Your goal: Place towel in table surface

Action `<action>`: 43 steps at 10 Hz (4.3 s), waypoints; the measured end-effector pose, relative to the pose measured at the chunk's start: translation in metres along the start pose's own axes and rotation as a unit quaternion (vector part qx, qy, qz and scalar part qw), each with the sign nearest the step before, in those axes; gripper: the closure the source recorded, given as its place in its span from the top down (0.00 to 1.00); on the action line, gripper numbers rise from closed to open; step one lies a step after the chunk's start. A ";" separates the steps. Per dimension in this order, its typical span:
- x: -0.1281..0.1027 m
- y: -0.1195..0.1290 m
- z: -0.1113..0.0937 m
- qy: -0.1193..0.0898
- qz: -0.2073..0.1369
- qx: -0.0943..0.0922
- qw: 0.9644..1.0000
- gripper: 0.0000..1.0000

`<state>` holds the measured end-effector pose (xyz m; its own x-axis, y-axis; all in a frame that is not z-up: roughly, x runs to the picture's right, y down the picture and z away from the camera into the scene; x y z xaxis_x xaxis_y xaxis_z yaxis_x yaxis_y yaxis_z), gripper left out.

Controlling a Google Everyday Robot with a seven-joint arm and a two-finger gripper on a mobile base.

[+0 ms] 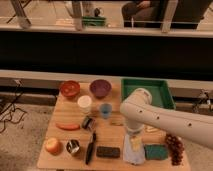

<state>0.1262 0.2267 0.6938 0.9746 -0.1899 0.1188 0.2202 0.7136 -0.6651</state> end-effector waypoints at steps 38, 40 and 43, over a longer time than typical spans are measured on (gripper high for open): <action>0.034 0.041 0.105 -0.098 0.039 -0.059 0.993 0.80; 0.034 0.043 0.107 -0.097 0.038 -0.061 0.993 0.75; 0.034 0.044 0.109 -0.098 0.037 -0.063 0.993 0.48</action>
<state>0.1736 0.3250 0.7488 0.9798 0.0030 0.2001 0.1537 0.6289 -0.7621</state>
